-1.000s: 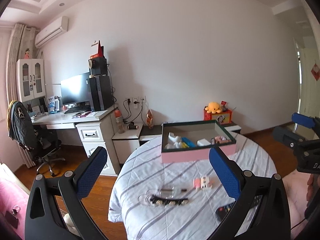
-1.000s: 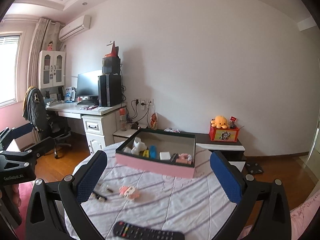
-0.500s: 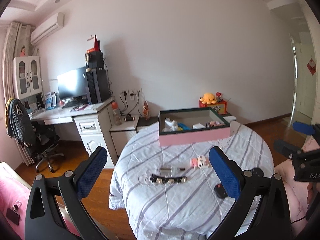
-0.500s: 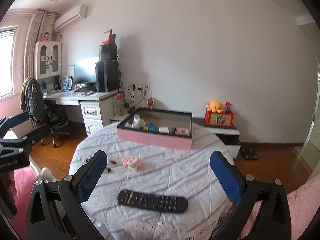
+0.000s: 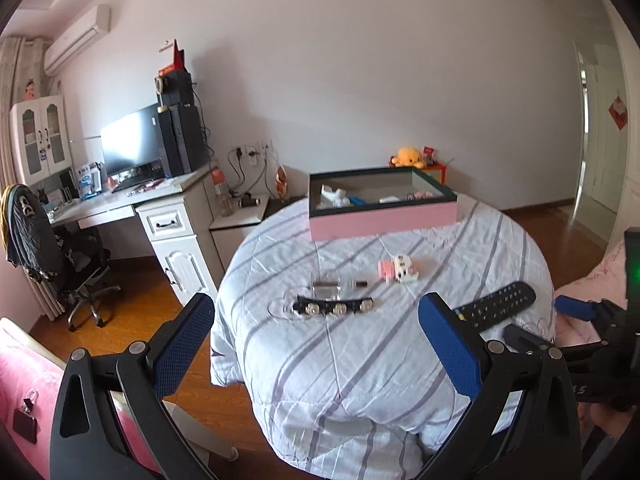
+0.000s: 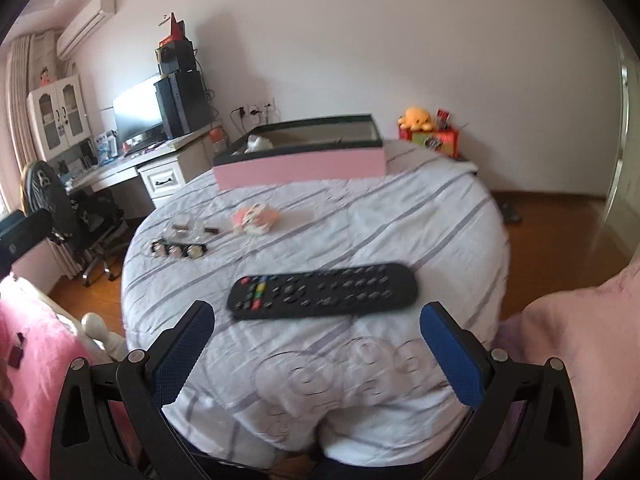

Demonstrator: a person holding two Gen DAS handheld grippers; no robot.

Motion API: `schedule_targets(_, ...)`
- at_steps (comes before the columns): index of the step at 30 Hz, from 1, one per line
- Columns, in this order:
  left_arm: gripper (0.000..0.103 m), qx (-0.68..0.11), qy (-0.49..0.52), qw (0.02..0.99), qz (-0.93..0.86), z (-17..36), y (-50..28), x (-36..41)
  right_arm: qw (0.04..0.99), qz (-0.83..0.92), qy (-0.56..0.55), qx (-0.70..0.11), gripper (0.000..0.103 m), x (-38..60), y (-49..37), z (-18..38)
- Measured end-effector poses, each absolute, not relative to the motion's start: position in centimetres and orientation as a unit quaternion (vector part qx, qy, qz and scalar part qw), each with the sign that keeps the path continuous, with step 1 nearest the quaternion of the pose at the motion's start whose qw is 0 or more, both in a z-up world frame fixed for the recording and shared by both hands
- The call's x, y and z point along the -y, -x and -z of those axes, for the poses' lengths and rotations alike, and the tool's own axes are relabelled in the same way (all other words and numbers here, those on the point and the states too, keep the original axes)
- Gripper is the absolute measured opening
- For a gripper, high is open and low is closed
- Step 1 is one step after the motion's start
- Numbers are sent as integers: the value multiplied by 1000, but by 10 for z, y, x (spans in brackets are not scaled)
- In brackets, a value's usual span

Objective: Organize rigid objects
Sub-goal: 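Withdraw both tools from the box back toward the bed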

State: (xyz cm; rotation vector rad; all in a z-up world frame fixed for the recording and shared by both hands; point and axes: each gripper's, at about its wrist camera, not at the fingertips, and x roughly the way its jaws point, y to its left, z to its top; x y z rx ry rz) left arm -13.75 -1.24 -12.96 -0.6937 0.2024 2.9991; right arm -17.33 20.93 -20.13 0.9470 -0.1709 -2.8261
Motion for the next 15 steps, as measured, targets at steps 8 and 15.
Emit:
schedule_targets(8, 103, -60, 249, 23, -966, 147, 153, 24, 96, 925, -359, 72, 103, -188, 206, 226)
schedule_targets(15, 103, -58, 275, 22, -960, 166, 176, 30, 91, 918, -378, 77, 103, -186, 241, 230)
